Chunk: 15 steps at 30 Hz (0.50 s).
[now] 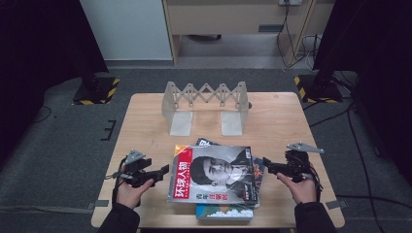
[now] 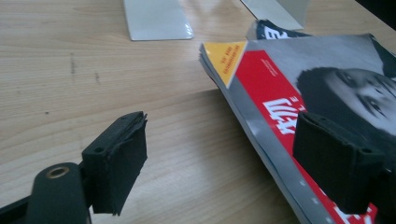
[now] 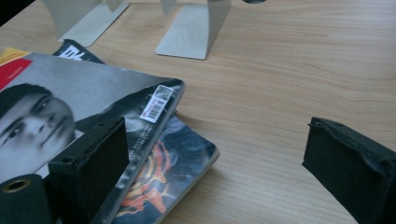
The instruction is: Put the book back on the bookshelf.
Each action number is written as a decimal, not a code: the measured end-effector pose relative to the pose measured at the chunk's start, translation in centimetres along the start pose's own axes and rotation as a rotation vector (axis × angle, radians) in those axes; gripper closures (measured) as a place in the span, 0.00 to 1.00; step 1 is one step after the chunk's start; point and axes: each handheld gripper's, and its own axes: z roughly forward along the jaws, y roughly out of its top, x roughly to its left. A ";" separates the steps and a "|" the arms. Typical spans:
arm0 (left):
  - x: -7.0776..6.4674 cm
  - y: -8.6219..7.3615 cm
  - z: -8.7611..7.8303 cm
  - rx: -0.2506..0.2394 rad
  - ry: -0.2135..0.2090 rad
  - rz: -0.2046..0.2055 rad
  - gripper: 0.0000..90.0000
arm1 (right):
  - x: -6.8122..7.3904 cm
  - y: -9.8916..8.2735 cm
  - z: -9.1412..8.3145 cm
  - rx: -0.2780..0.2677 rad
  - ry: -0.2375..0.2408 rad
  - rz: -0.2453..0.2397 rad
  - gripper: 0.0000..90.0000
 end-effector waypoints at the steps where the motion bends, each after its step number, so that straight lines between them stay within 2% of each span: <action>1: -0.2 -0.1 0.0 0.004 -0.008 0.002 0.19 | 0.2 0.0 0.0 -0.002 0.006 -0.004 0.08; 7: -1.0 -0.6 -0.2 0.022 -0.041 0.002 0.22 | 1.5 -0.2 0.3 0.012 0.035 -0.034 0.09; 15: -2.3 -1.8 -0.5 0.081 -0.096 0.005 0.26 | 3.1 -0.7 0.7 0.011 0.070 -0.074 0.10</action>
